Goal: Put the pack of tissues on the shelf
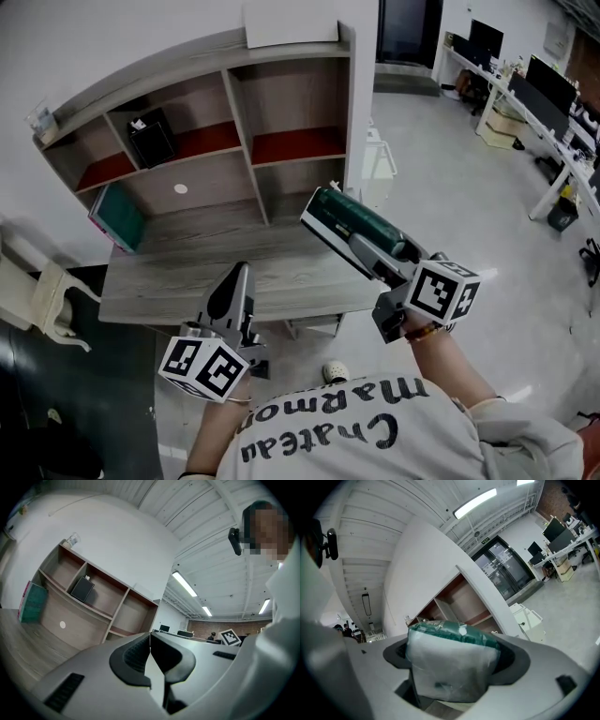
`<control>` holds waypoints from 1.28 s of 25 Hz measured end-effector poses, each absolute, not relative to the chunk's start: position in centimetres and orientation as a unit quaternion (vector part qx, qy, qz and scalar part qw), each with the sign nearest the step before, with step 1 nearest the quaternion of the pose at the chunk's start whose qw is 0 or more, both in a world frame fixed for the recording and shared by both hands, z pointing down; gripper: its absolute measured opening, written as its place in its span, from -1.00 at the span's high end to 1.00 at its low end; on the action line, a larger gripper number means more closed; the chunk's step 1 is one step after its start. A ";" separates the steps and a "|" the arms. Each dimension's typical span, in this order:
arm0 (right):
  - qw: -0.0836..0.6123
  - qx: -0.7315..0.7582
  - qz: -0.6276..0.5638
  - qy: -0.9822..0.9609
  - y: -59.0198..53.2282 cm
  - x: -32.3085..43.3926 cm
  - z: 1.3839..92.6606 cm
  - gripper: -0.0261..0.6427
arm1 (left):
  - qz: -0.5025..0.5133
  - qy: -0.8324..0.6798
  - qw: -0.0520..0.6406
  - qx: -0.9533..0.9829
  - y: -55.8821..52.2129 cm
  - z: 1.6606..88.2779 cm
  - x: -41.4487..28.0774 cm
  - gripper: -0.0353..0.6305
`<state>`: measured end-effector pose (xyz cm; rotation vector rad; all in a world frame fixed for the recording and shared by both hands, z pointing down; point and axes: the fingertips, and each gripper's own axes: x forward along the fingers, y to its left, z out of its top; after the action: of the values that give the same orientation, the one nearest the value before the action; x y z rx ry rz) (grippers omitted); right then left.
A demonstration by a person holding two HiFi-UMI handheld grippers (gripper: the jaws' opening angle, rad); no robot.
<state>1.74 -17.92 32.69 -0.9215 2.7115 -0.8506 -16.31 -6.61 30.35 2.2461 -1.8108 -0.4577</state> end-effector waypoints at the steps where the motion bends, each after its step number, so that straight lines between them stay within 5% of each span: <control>1: 0.077 -0.305 -0.283 0.906 -18.8 1.6 32.6 -0.41 | -0.157 -0.618 0.110 0.763 -7.3 30.3 -16.4 0.84; 32: 0.067 -0.236 -0.272 0.931 -33.8 -2.8 32.5 -0.41 | -0.170 -0.679 0.095 0.708 -17.5 30.8 -18.8 0.84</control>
<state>-2.78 -33.78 32.47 -0.7102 2.8059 -0.8187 -18.76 -17.49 30.75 2.0982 -2.0140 -0.5051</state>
